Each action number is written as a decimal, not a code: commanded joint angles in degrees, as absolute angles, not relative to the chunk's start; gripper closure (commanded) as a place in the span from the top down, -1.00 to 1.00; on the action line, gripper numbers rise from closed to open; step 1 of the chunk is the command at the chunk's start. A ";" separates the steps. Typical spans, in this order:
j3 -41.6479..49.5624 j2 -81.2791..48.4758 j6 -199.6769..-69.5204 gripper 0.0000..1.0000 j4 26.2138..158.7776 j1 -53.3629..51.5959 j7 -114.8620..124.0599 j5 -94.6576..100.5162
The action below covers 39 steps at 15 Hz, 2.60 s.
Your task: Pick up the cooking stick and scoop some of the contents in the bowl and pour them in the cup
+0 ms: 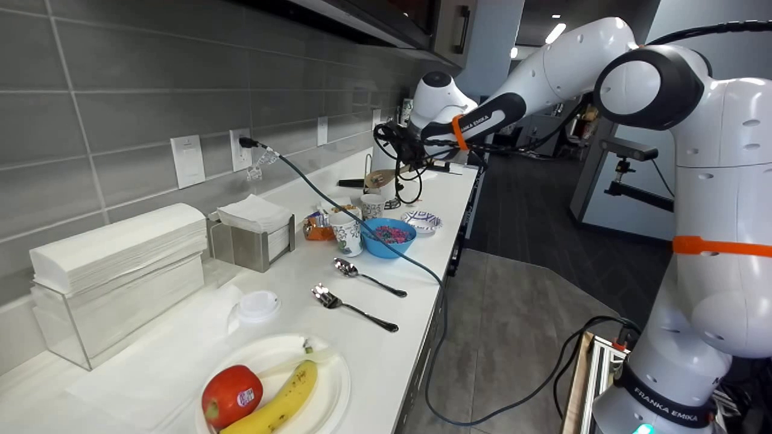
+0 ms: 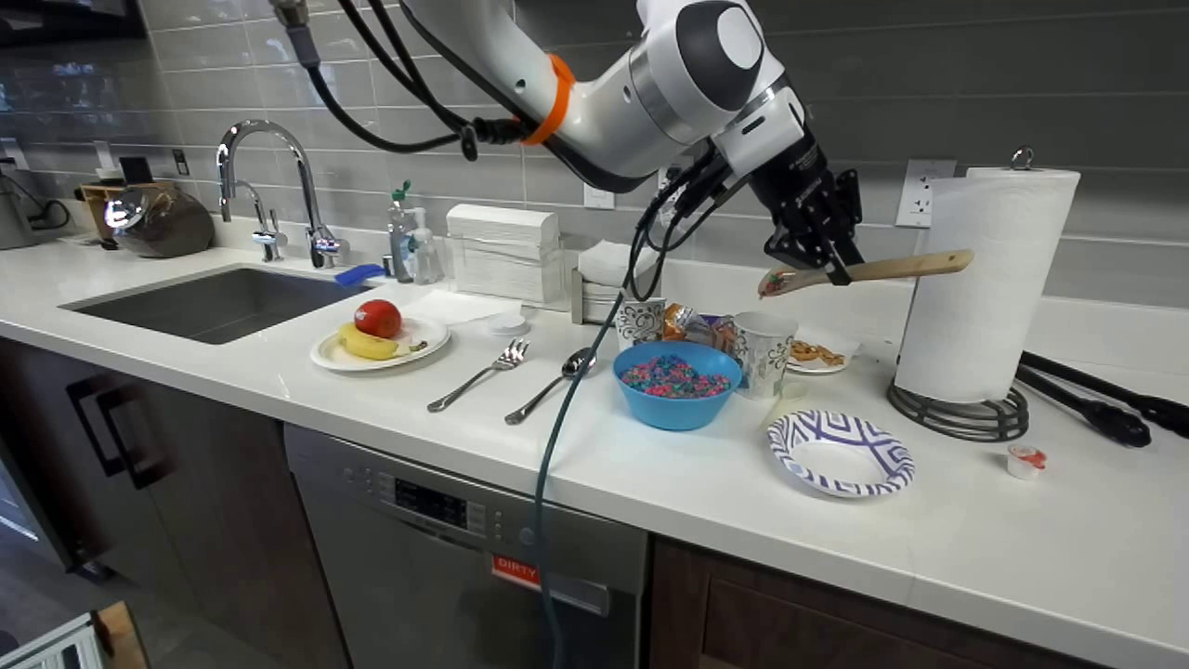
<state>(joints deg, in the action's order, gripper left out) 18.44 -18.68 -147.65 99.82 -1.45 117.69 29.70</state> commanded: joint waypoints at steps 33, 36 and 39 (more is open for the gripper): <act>23.03 -9.32 -157.29 -0.87 110.07 -6.53 162.74 94.62; 22.61 -8.97 -156.99 -0.87 108.66 -7.10 163.10 96.77; 22.36 -8.39 -156.84 -0.87 108.98 -7.29 162.96 98.76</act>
